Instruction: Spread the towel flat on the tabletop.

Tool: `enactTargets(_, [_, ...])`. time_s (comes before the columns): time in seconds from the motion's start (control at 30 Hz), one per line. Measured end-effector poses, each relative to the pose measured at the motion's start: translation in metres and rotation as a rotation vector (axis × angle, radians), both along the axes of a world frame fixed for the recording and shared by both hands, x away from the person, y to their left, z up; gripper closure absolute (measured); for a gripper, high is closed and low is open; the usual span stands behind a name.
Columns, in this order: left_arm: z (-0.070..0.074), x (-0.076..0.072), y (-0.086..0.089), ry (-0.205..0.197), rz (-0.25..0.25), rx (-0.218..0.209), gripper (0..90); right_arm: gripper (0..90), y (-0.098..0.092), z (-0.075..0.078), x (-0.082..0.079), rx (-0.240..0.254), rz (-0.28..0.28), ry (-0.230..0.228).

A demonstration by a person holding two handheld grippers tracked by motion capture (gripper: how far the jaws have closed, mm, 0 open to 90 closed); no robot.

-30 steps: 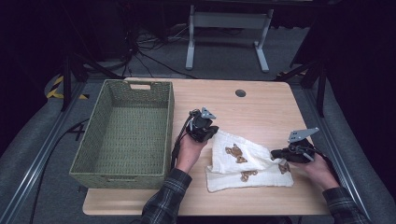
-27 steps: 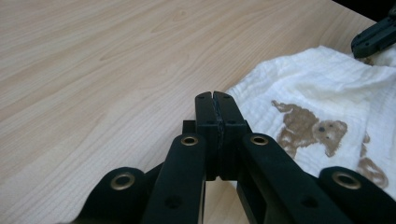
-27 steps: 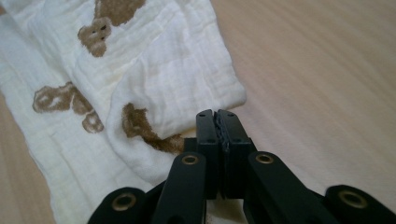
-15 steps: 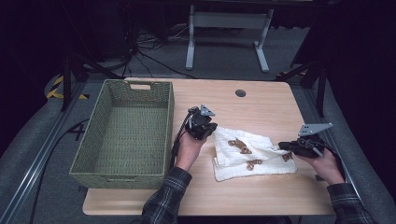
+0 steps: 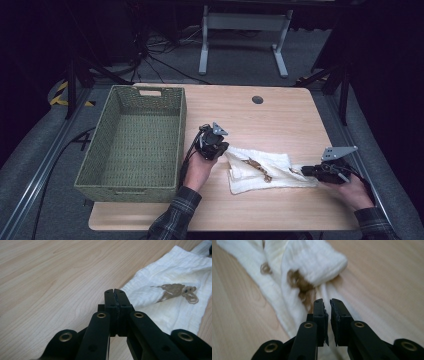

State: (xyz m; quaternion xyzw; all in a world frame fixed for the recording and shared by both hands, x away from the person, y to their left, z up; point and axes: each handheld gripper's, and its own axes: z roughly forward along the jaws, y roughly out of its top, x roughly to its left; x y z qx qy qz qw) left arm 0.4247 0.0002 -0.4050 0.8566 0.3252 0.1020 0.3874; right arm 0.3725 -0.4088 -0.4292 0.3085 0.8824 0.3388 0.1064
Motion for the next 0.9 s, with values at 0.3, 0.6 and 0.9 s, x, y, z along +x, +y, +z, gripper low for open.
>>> enactTargets(0.3, [-0.001,-0.001,-0.003,0.007,-0.017,0.004,90.0,73.8,0.016,0.004,0.044,0.076,-0.03,-0.006])
enactTargets(0.6, [-0.003,0.0,-0.003,0.013,-0.013,-0.005,90.0,80.5,0.034,-0.015,0.063,0.074,0.019,0.085])
enactTargets(0.9, [-0.001,0.001,-0.003,0.014,0.003,-0.003,90.0,87.4,0.032,0.0,0.057,0.066,0.019,0.01])
